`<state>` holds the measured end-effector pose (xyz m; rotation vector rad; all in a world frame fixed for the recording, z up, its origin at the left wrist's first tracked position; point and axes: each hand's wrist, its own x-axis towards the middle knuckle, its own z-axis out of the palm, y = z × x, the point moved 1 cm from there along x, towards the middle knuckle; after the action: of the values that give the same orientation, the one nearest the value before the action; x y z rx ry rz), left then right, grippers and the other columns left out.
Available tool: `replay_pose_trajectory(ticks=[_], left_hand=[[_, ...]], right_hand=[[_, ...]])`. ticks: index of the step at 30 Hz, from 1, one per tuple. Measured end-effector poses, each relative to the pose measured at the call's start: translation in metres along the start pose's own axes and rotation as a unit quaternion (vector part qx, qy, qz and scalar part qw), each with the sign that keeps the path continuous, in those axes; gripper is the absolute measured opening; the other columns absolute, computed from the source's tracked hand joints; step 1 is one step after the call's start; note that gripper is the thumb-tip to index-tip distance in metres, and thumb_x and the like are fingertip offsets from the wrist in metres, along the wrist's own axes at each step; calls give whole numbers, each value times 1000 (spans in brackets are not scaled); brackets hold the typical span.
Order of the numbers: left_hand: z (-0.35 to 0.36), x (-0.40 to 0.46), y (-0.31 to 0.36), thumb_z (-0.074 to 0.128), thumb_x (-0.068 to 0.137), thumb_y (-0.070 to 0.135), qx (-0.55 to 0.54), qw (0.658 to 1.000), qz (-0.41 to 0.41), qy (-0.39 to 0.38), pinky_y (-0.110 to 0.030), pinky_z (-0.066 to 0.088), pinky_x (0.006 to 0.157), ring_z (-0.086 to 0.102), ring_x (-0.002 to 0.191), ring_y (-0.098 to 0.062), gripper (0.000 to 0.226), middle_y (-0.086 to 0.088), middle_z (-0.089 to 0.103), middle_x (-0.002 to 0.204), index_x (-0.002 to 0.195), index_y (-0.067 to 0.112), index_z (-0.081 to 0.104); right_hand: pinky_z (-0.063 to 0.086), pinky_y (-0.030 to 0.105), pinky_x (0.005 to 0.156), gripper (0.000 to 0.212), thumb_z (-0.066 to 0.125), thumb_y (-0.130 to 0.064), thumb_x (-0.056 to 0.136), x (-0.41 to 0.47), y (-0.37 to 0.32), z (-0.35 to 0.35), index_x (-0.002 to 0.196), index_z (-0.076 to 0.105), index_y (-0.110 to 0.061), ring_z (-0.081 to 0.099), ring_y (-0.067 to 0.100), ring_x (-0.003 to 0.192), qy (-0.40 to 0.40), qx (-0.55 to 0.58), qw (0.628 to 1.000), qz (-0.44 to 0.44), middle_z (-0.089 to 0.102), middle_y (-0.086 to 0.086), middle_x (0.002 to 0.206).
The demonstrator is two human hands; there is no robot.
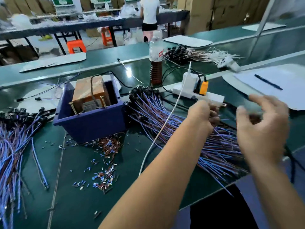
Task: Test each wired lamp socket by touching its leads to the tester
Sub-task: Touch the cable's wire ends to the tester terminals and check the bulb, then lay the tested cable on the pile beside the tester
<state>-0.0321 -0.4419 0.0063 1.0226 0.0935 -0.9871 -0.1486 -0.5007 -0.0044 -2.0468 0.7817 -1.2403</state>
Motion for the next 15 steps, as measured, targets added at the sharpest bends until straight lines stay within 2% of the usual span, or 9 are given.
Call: replay_pose_trajectory(ticks=[2,5,6,8,11,13,14,15], left_hand=[[-5,4,5,27,104,3,-75,997,21,28,-14,17,26,26,24,-3,35,-2,38,68,73,13,39],[-15,5,18,29,106,10,-195,978,64,47,-14,18,27,27,24,-6,38,-1,39,55,69,13,38],[-20,4,25,30,107,13,-239,967,77,42,-14,18,28,29,25,-7,39,-1,39,54,69,13,39],[-31,1,40,33,108,12,-292,950,110,29,-13,22,30,36,29,-7,37,-2,40,61,72,11,41],[-49,-8,62,34,109,8,-251,946,195,64,-13,36,39,45,51,-10,33,-6,48,71,81,7,50],[-61,-16,72,38,112,15,-186,950,233,97,-16,45,50,49,63,-12,35,-8,55,76,85,5,58],[-67,-19,76,41,112,19,-117,952,255,122,-18,47,55,52,65,-12,36,-6,58,77,85,6,62],[-76,-20,77,44,111,22,1,942,287,173,-21,47,57,52,65,-12,37,-3,59,75,83,8,64]], right_hand=[[49,40,95,40,56,-38,98,-1,-6,7,124,71,-12,63,32,103,-99,-49,992,-67,67,14,122],[51,47,95,42,55,-39,104,-9,-20,23,141,59,-19,65,37,110,-253,-61,961,-94,72,16,117],[51,48,93,44,55,-37,104,-11,-23,27,145,54,-22,67,36,107,-274,-48,955,-100,74,14,115],[53,43,83,42,59,-33,104,-11,-28,31,144,53,-25,69,28,87,-277,-19,954,-109,77,5,97],[46,28,66,19,64,-23,102,-2,-27,31,120,69,-21,61,4,62,-255,10,960,-117,66,-12,68],[35,12,57,12,64,-22,103,5,-29,27,101,75,-19,57,-1,57,-234,13,963,-133,55,-17,58],[33,11,54,14,64,-24,104,6,-30,26,96,75,-20,56,-2,58,-229,6,963,-144,52,-18,57],[33,10,54,14,64,-27,104,7,-31,26,94,73,-22,56,-2,58,-228,-9,961,-155,53,-18,58]])
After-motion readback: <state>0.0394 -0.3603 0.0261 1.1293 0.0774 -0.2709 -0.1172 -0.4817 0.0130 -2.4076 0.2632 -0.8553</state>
